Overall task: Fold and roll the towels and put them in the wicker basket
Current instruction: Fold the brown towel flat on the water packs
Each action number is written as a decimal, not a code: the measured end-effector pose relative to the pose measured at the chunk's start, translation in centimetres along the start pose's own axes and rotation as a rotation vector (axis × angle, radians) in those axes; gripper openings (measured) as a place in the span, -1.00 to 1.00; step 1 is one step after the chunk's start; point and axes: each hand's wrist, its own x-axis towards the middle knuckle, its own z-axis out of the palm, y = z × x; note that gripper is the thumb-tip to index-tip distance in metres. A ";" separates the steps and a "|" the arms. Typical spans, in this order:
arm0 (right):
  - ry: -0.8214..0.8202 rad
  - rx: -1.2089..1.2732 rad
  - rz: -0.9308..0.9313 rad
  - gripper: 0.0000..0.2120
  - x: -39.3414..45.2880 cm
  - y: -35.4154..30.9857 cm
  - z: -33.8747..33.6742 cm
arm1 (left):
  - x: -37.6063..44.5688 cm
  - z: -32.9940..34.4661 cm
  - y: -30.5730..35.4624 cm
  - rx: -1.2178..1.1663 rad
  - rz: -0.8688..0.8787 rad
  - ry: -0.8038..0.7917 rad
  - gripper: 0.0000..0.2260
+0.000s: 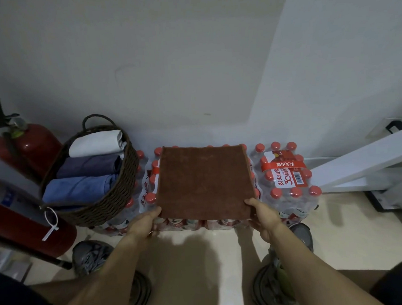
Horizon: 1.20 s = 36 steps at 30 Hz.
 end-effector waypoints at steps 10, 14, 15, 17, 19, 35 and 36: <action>-0.069 -0.035 -0.080 -0.89 -1.6 -0.1 -0.9 | -0.2 2.4 -0.2 -0.117 -0.072 0.018 -0.65; -0.063 -0.010 -0.075 -0.85 -1.6 -0.1 -1.9 | -0.2 2.1 0.1 -0.034 -0.025 -0.003 -0.67; -0.055 0.006 -0.072 -0.85 -1.7 0.1 -2.0 | -0.3 1.8 0.1 -0.059 -0.015 -0.033 -0.67; -0.036 0.022 -0.078 -0.85 -1.7 0.5 -2.0 | -0.6 1.3 0.0 -0.148 -0.006 -0.097 -0.68; -0.028 0.018 -0.086 -0.85 -1.9 1.0 -2.0 | -0.7 0.7 0.0 -0.263 -0.023 -0.172 -0.67; -0.528 -0.037 -0.083 -0.73 -4.1 -5.4 -5.3 | -3.8 -3.2 5.6 -0.280 0.058 -0.539 -0.75; -0.593 -0.042 -0.075 -0.64 -4.2 -5.9 -5.6 | -3.5 -3.5 5.7 -0.279 0.051 -0.590 -0.67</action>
